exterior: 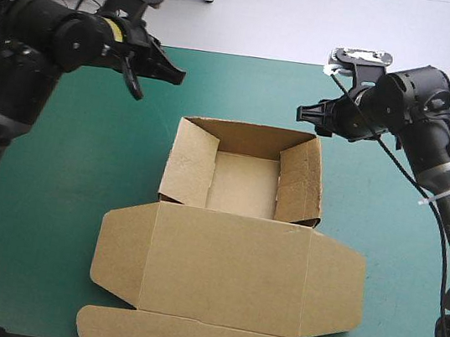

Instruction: Fold the box

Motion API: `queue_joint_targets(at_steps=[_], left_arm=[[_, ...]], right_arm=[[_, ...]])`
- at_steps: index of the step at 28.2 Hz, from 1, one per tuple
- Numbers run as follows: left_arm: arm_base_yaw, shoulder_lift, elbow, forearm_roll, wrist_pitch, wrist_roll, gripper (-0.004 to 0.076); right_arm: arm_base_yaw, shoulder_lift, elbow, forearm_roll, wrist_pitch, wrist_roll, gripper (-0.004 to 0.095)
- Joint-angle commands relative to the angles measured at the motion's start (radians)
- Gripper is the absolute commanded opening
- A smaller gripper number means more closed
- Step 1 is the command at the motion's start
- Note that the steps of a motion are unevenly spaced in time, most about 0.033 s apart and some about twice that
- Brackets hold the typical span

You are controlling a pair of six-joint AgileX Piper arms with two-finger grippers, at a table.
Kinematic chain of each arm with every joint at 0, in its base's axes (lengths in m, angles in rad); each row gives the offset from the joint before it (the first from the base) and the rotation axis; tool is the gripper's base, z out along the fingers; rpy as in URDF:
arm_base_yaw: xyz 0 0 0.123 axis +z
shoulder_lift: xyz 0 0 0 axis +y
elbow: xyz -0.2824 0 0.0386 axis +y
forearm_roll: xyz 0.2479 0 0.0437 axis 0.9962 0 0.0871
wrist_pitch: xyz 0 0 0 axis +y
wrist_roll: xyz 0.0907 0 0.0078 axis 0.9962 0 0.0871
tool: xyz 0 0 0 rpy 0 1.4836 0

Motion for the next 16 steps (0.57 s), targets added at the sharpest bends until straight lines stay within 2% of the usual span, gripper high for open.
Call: queue_joint_targets(at_steps=[1,9,16], left_arm=[[-0.005,-0.139,-0.031,0.023,0.037,-0.011,-0.0009],[-0.005,-0.272,-0.018,0.02,0.037,-0.011,-0.0009],[-0.005,-0.404,0.178,0.028,0.037,-0.004,-0.0009]], right_arm=[[-0.001,-0.003,0.045,-0.015,-0.007,0.005,0.0525],[-0.001,0.141,0.103,0.053,-0.066,0.027,0.0525],[-0.001,0.244,0.103,0.043,-0.035,0.027,0.0429]])
